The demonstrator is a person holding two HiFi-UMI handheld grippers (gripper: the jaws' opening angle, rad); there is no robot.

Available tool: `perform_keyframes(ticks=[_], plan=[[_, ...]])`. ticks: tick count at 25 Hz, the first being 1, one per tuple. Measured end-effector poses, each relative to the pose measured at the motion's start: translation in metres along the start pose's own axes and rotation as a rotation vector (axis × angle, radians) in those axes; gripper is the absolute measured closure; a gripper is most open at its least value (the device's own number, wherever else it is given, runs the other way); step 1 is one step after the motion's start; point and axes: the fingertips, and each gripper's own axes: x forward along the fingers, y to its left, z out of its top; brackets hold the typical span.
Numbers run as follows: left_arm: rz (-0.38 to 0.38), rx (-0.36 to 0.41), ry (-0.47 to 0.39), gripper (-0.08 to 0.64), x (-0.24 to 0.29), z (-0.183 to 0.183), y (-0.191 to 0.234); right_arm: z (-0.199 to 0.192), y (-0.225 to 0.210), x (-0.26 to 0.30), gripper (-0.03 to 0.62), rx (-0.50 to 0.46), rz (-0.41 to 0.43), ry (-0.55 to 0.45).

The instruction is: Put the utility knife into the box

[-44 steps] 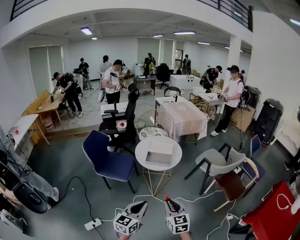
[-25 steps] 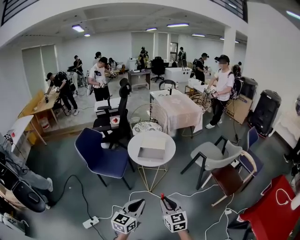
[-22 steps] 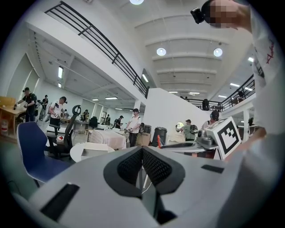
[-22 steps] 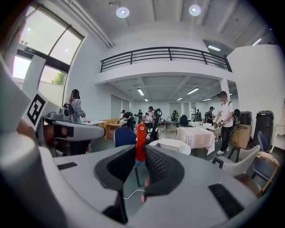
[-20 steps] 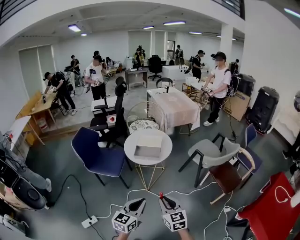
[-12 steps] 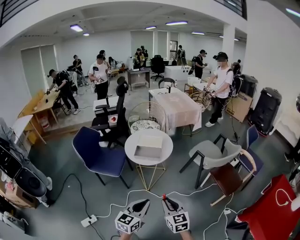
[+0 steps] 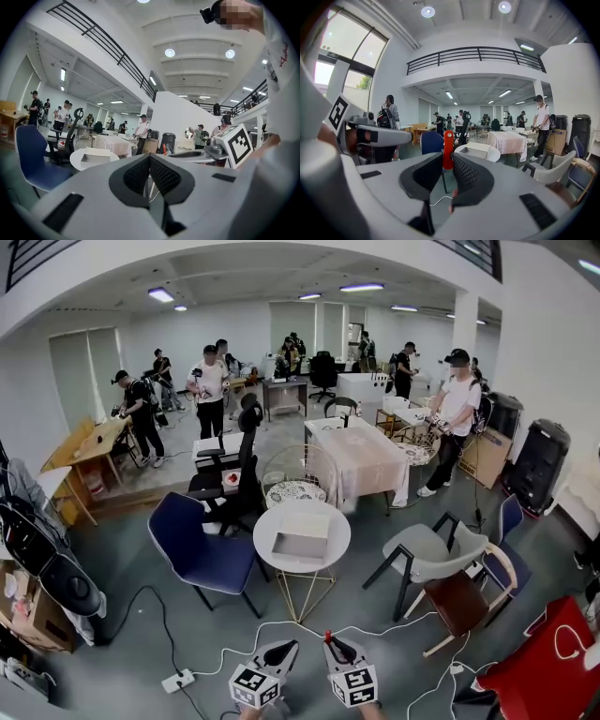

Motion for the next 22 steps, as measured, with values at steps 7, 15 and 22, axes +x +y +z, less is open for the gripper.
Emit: perform_keyframes(ticks=[7, 15, 22], plan=[[0.005, -0.013, -0.004, 0.548, 0.008, -0.002, 0.01, -0.002, -0.004, 0.013, 0.515, -0.01, 0.013, 0.013], [0.006, -0.01, -0.014, 0.548, 0.025, 0.005, 0.03, 0.007, -0.014, 0.037, 0.515, -0.023, 0.016, 0.009], [-0.002, -0.015, -0.026, 0.548, 0.049, 0.006, 0.055, 0.006, -0.028, 0.067, 0.515, -0.029, 0.014, 0.018]])
